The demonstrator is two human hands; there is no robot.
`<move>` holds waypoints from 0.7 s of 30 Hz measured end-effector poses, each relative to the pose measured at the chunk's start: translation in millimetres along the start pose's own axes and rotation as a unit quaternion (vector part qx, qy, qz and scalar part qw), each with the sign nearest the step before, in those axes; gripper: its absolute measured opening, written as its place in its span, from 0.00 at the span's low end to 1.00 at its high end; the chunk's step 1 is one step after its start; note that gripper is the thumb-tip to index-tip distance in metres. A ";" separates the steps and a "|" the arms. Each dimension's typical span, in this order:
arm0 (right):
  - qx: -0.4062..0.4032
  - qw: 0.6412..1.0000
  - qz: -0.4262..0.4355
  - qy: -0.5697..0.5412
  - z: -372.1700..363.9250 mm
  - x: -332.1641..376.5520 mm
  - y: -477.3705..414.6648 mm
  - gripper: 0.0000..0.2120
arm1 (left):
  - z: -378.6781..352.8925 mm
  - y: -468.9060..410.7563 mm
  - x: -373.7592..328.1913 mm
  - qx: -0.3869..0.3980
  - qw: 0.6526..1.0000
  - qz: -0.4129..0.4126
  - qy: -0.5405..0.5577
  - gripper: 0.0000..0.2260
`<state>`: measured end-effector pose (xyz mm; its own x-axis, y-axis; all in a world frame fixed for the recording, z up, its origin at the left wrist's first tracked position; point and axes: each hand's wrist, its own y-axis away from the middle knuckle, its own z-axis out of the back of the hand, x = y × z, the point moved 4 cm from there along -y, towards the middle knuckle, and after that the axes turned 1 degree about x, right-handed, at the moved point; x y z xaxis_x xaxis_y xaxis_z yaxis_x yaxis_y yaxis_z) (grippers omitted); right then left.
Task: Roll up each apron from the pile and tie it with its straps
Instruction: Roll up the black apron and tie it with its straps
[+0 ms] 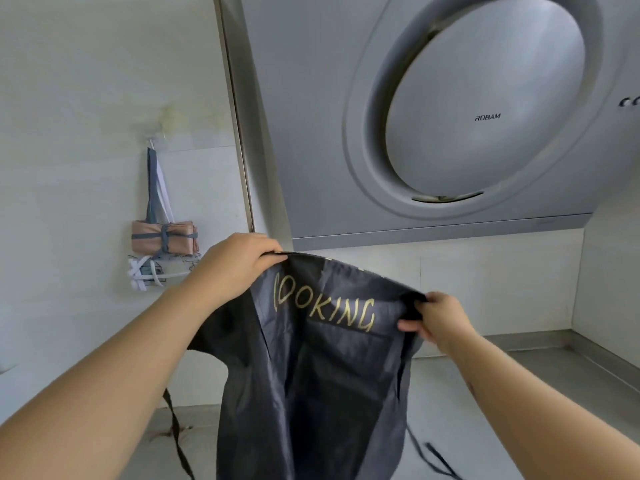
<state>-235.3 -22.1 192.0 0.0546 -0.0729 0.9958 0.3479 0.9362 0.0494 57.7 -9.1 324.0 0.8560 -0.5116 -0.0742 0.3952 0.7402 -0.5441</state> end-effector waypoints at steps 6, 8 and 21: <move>-0.034 0.956 0.077 -0.280 16.2 76.7 22.7 0.13 | -17.6 10.0 19.7 -0.036 0.997 0.051 0.046 0.11; -0.117 0.966 0.219 -0.070 31.8 98.8 35.1 0.19 | -19.5 10.8 22.2 -0.059 0.995 0.073 0.036 0.14; -0.122 0.793 0.409 0.435 63.3 108.9 59.1 0.10 | -1.4 0.7 -18.8 -0.119 0.992 0.051 0.003 0.13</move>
<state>-268.1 47.0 308.2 0.9431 0.2154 0.2534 0.0289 0.7058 -0.7078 41.4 0.4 323.9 0.8850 -0.4431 -0.1428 0.2168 0.6638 -0.7158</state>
